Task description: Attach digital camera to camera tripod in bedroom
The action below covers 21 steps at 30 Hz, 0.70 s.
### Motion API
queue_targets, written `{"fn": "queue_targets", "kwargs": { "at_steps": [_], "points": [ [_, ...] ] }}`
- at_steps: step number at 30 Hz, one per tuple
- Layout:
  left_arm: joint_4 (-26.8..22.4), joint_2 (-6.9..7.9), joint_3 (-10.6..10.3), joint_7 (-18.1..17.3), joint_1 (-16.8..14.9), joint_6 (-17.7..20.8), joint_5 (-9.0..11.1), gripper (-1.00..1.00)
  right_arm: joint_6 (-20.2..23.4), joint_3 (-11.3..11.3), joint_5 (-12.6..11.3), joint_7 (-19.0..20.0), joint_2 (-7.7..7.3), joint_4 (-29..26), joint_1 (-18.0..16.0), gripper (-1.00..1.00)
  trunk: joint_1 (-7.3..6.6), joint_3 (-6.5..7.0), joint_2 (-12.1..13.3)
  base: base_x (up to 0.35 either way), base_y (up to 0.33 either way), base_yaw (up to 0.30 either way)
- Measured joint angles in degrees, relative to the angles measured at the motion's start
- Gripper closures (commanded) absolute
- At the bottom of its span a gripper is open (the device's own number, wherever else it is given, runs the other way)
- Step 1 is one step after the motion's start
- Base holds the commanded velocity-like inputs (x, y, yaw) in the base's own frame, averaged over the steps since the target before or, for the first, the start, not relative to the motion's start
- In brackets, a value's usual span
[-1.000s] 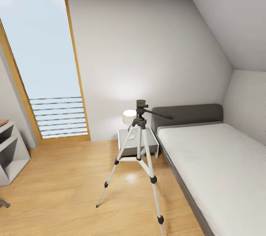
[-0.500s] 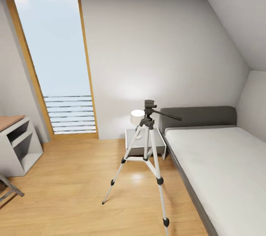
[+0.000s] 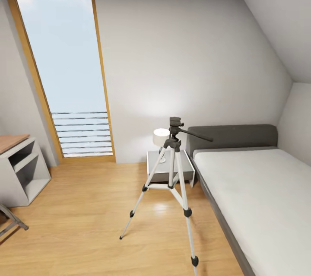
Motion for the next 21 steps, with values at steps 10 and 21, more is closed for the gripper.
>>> {"fn": "queue_targets", "kwargs": {
  "at_steps": [10,21],
  "points": [
    [0.0,0.00,0.0,0.0,0.0,0.0,-0.2,1.00,0.0,0.0,0.0,0.1,0.00,0.0,0.0,-1.00,0.00,0.00,0.0,0.091,0.000,0.000],
    [0.0,0.00,0.0,0.0,0.0,0.0,-0.2,1.00,0.0,0.0,0.0,0.0,-0.03,0.0,0.0,-1.00,0.01,0.00,0.0,0.019,0.000,0.000]
  ]
}}
